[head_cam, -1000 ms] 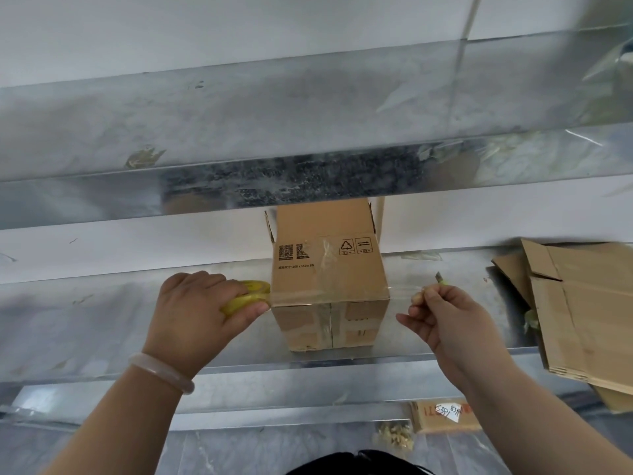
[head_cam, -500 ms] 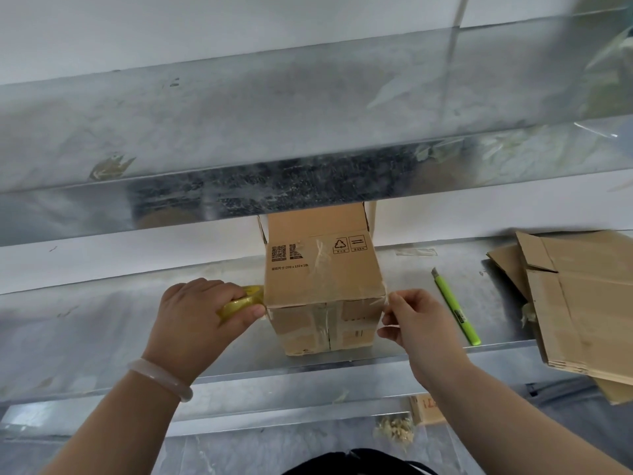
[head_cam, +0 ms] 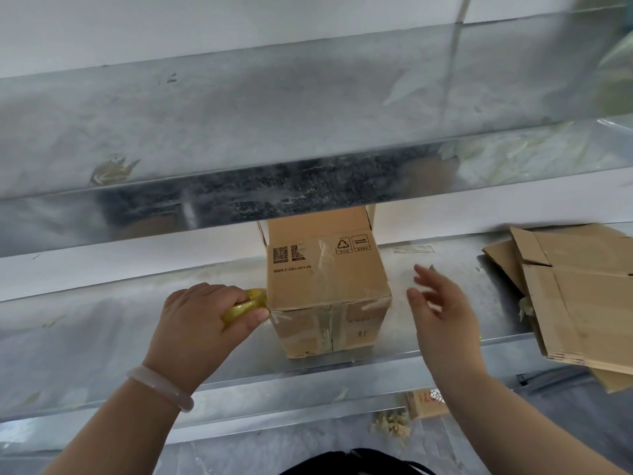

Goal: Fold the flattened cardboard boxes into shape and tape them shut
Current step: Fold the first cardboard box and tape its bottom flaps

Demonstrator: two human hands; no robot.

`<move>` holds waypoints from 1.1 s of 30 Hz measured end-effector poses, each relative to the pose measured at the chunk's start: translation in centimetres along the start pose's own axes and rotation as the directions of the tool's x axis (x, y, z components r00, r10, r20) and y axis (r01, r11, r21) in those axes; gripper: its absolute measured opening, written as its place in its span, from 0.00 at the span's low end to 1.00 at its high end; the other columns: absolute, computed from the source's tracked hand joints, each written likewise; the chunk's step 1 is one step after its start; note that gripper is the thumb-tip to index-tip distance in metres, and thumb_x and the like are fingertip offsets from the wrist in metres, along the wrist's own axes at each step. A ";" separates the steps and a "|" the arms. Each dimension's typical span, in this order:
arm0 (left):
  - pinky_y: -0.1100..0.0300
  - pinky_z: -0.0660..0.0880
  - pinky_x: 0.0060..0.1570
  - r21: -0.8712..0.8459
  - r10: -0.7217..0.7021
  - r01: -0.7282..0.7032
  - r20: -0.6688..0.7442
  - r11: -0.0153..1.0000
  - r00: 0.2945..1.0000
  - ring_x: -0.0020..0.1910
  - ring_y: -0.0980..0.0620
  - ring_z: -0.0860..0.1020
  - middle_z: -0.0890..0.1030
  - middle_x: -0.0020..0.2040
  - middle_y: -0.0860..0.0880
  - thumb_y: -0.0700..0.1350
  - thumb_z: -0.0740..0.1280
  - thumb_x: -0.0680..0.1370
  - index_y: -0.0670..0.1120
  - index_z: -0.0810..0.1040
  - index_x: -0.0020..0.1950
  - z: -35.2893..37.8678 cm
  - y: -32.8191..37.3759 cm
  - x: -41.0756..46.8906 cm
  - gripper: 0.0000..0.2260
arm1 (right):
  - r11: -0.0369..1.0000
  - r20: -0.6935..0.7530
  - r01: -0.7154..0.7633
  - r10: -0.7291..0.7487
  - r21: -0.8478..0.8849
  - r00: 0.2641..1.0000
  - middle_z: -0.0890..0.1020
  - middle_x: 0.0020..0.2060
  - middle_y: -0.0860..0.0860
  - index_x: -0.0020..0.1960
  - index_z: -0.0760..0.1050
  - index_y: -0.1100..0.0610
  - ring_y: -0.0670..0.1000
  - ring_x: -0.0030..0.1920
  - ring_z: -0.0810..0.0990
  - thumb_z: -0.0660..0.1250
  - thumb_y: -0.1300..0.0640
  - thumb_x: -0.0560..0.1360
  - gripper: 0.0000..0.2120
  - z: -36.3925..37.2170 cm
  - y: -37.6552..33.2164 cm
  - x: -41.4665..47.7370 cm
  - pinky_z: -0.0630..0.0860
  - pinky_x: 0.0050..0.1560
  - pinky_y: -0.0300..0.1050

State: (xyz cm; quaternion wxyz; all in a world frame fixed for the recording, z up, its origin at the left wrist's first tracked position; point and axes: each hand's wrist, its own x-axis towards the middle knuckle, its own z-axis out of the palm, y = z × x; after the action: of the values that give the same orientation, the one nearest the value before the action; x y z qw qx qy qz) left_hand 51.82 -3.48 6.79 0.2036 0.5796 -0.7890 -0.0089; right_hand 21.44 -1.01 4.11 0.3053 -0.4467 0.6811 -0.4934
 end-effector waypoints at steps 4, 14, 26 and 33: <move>0.56 0.70 0.40 -0.013 -0.002 0.002 0.009 1.000 1.000 0.34 0.60 0.73 0.77 0.33 0.61 0.70 0.52 0.74 0.55 0.79 0.40 0.1 -0.1 0.0 0.24 | 0.765 0.180 0.621 -0.596 -0.170 0.783 0.75 0.68 0.45 0.70 0.72 0.52 0.45 0.70 0.70 0.61 0.50 0.80 0.19 1.0 0.3 0.7 0.65 0.71 0.37; 0.56 0.69 0.39 -0.063 0.014 -0.013 0.018 0.998 1.000 0.33 0.59 0.73 0.75 0.30 0.59 0.70 0.54 0.74 0.55 0.77 0.38 0.1 -0.2 0.3 0.22 | 0.500 0.315 0.817 -0.756 -0.287 0.573 0.61 0.76 0.49 0.76 0.61 0.54 0.52 0.77 0.61 0.56 0.57 0.82 0.23 2.2 3.1 1.5 0.62 0.75 0.47; 0.58 0.64 0.34 -0.008 0.041 -0.040 0.027 0.999 0.999 0.29 0.57 0.70 0.71 0.27 0.56 0.70 0.52 0.75 0.55 0.72 0.35 -0.3 -0.5 0.2 0.22 | 0.172 0.547 0.882 -0.728 -0.438 0.414 0.76 0.68 0.44 0.70 0.74 0.46 0.51 0.70 0.73 0.56 0.42 0.81 0.21 8.3 -4.0 -0.6 0.71 0.68 0.57; 0.64 0.66 0.36 -0.147 0.136 -0.140 -0.034 0.979 0.990 0.35 0.60 0.74 0.77 0.38 0.61 0.65 0.55 0.77 0.55 0.78 0.51 -0.5 -1.1 -0.2 0.18 | 0.177 0.475 0.878 -0.784 -0.445 0.399 0.77 0.66 0.43 0.67 0.76 0.45 0.50 0.68 0.75 0.61 0.44 0.81 0.17 8.4 -3.5 -0.6 0.73 0.65 0.55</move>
State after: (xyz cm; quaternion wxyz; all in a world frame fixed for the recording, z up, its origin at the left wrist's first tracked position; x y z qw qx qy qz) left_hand 52.99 -3.49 6.86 0.2560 0.5067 -0.8219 -0.0468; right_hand 29.96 -4.25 4.69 -0.1401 -0.8494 0.4243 -0.2807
